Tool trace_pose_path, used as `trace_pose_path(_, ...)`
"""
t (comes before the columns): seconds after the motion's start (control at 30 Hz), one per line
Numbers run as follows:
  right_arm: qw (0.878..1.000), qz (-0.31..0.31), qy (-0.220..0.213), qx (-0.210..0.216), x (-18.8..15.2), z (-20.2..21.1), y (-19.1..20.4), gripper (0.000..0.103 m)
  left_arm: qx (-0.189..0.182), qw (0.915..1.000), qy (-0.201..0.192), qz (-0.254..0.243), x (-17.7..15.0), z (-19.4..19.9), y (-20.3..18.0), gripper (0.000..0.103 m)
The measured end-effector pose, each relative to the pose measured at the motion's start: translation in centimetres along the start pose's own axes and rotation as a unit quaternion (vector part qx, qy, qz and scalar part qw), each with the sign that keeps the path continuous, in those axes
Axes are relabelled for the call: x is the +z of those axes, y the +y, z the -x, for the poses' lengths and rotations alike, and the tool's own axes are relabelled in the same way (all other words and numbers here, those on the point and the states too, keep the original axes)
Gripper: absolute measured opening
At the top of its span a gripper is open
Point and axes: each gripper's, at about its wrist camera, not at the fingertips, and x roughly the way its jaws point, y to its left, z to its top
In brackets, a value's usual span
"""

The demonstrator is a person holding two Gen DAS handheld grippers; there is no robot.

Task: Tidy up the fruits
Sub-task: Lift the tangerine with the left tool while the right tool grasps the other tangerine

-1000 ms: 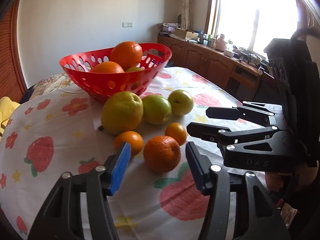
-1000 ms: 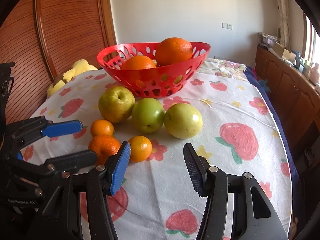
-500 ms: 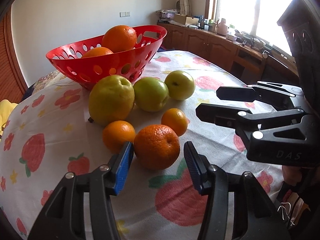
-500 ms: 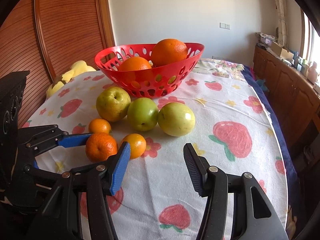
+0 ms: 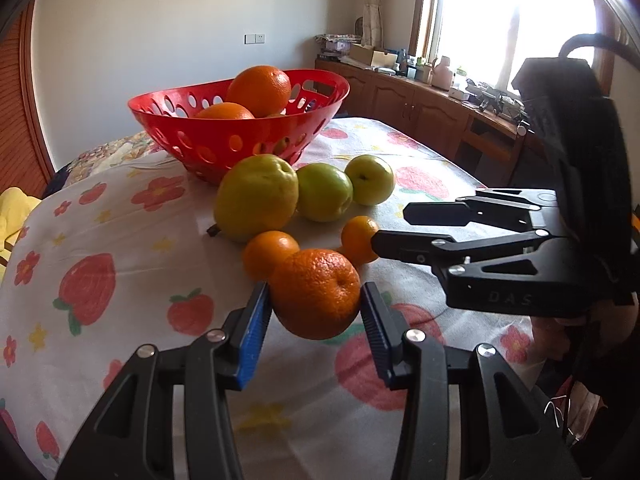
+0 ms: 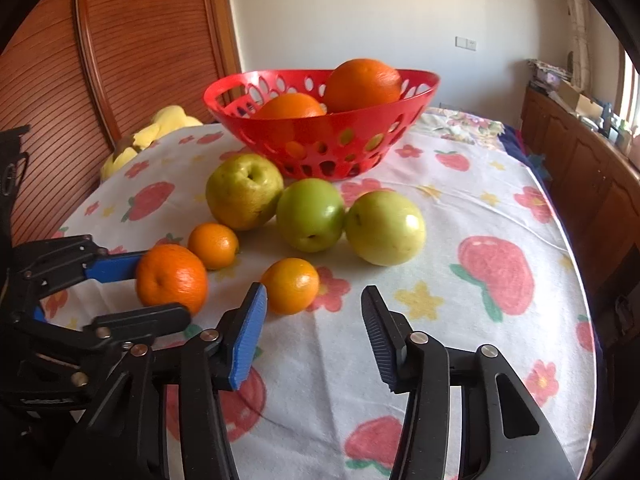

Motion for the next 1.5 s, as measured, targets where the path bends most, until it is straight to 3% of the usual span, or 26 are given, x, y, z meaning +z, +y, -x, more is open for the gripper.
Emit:
trace_pose_path(0.37,0.999,0.025,0.033,0.011,0.9,-2.2,1.4,0.042,0.011,0.9996,-0.003,0.027,-0.8,0.3,2.2,0.044)
trace_pose_path(0.6,0.998,0.044,0.048,-0.007,1.4,-3.3,2.1,0.038,0.014,0.9995,-0.010,0.027,-1.0,0.4,2.3,0.044)
trace_pose_path(0.63,0.998,0.045,0.048,-0.010,1.4,-3.4,2.1,0.034,0.015,0.9994,-0.010,0.028,-1.0,0.5,2.3,0.044)
trace_pose_path(1.5,1.000,0.004,0.015,0.007,-2.1,0.6,0.4,0.034,0.029,0.9993,-0.012,0.021,-1.2,0.1,2.0,0.044)
